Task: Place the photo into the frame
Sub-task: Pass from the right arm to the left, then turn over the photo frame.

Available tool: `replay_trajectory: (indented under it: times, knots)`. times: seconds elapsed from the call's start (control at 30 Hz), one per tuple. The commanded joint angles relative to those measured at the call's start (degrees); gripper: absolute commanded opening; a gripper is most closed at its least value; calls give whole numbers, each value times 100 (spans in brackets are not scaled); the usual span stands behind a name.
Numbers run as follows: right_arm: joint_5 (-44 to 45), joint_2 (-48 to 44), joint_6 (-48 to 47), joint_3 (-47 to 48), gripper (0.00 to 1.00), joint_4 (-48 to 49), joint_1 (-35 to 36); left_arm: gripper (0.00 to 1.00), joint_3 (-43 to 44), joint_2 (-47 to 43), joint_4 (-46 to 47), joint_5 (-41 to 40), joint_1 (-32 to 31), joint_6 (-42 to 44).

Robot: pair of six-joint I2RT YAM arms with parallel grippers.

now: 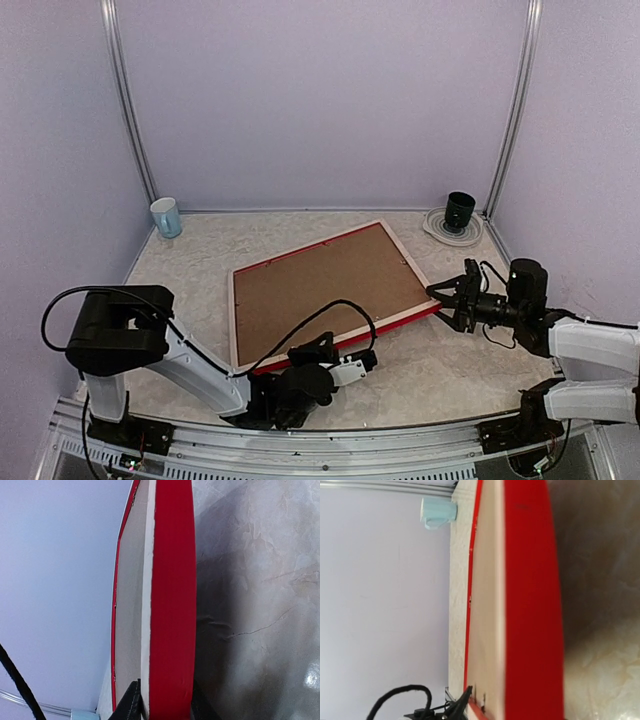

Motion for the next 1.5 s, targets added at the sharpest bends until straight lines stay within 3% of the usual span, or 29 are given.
replay_trajectory:
  times: [0.0,0.53,0.67,0.87,1.47]
  knots:
    - [-51,-172,-315,299,62,-272,67,0,102,-668,365,-146,-18,-525]
    - [551,-1010,-1374,836,82,-1629,54,0,831,-1588,-1444,297,134,-1459]
    - [812,-1531,-1803,1387,99,-2010,54,0,1013,-1735,-1821,306,191,-1577]
    - [1411,-1845,-2537,2116,99,-2877,59,0,1482,-1931,-2618,325,327,-1955]
    - [1653,-1928,-2504,1492,99,-2717,58,0,3321,-2028,-4530,-274,715,-2949]
